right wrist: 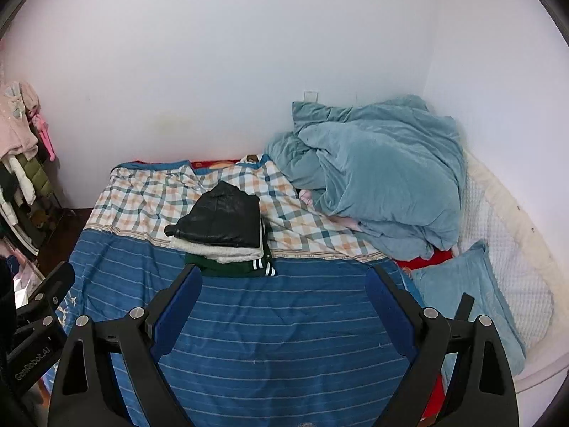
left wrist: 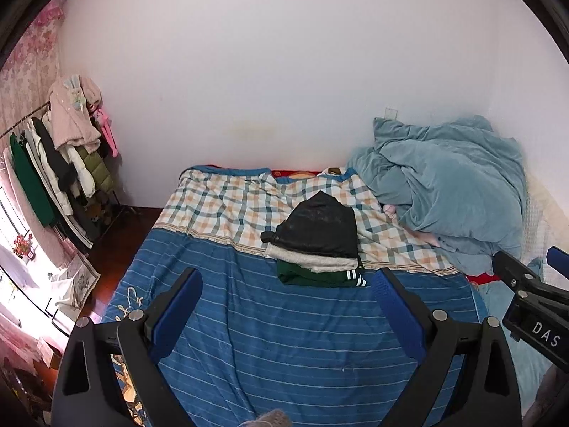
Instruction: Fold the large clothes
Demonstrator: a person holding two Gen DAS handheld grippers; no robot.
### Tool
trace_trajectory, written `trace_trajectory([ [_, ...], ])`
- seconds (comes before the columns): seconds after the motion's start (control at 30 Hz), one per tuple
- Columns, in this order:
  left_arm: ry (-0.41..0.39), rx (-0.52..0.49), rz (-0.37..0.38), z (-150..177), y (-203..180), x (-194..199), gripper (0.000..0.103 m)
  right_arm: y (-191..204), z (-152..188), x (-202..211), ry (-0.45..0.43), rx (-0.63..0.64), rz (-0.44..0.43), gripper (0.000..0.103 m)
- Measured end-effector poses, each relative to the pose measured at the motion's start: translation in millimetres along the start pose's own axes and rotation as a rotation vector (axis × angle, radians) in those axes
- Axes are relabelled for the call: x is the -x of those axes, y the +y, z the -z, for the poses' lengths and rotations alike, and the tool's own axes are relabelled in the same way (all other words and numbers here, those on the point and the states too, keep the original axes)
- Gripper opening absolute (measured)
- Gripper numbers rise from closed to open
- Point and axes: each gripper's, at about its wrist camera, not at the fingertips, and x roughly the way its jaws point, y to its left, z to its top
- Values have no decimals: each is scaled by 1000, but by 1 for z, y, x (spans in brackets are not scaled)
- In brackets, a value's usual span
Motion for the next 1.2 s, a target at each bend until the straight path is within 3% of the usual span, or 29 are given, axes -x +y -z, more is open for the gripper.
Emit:
trace_trajectory([
  [0.47, -49, -7, -34, 5, 10, 19, 100, 9, 6, 15, -20, 21, -11, 98],
  [1.2, -57, -19, -17, 3, 18, 21, 101, 13, 4, 15, -23, 6, -2, 100],
])
